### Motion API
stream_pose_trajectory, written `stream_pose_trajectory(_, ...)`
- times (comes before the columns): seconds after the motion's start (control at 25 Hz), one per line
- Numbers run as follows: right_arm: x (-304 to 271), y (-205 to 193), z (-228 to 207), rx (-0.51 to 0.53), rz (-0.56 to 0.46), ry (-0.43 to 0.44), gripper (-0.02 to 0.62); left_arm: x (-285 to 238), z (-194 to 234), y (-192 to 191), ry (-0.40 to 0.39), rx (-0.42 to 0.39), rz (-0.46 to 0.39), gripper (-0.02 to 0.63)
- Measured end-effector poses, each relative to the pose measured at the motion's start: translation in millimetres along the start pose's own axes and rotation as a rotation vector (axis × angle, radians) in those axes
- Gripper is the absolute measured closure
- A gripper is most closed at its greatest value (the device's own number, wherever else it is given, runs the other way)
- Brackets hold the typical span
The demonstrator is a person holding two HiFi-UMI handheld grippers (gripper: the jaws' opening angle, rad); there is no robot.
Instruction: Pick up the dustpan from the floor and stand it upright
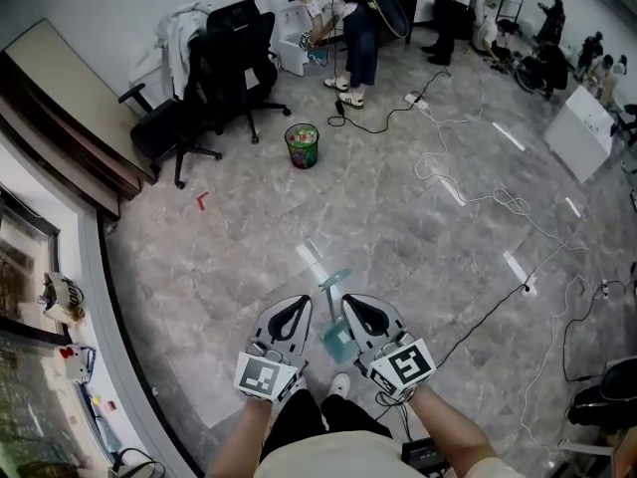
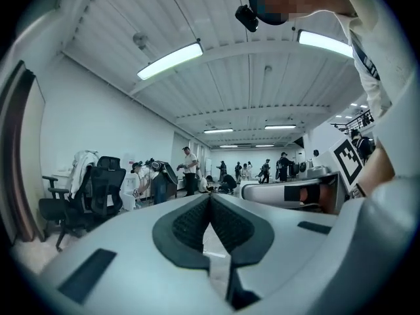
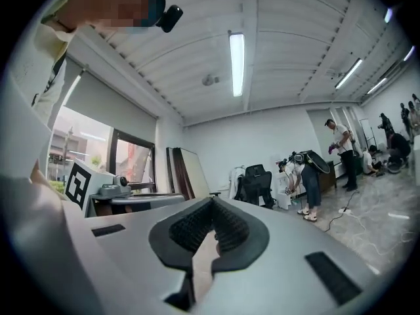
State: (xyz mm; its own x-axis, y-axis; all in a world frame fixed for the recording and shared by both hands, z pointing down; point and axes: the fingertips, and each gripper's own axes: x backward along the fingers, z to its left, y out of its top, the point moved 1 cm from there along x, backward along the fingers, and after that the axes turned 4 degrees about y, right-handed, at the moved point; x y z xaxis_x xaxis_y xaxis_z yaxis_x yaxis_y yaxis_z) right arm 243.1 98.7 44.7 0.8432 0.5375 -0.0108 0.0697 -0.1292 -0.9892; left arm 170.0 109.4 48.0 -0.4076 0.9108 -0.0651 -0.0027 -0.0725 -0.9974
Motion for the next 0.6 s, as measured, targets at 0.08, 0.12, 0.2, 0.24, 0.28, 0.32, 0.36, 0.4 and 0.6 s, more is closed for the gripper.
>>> stream_pose_trajectory(0.08, 0, 13, 4, 0.012, -0.01, -0.011, 0.577, 3, -5, 13, -0.022, -0.019, -0.008, 0.595)
stream_pose_trajectory(0.12, 0, 17, 4, 0.014, -0.014, -0.021, 0.577, 3, -8, 19, -0.034, -0.026, -0.012, 0.595)
stream_pose_trajectory(0.2, 0, 25, 4, 0.01, -0.018, -0.048, 0.577, 5, -9, 24, -0.055, -0.031, -0.021, 0.595)
stream_pose_trajectory(0.24, -1, 28, 5, 0.008, -0.017, -0.06, 0.577, 7, -8, 25, -0.064, -0.031, -0.023, 0.595)
stream_pose_trajectory(0.28, -2, 31, 7, 0.01, -0.017, -0.068, 0.577, 9, -6, 26, -0.071, -0.032, -0.023, 0.595)
stream_pose_trajectory(0.32, -5, 33, 10, 0.015, -0.016, -0.076, 0.577, 10, -2, 29, -0.078, -0.031, -0.025, 0.595)
stream_pose_trajectory(0.36, -9, 35, 12, 0.02, -0.013, -0.085, 0.577, 11, 3, 32, -0.084, -0.028, -0.03, 0.595)
stream_pose_trajectory(0.4, -13, 37, 14, 0.024, -0.01, -0.095, 0.577, 12, 8, 35, -0.088, -0.021, -0.036, 0.595)
stream_pose_trajectory(0.6, -29, 43, 22, 0.067, 0.018, -0.105, 0.577, 7, 27, 42, -0.095, -0.011, -0.05, 0.595)
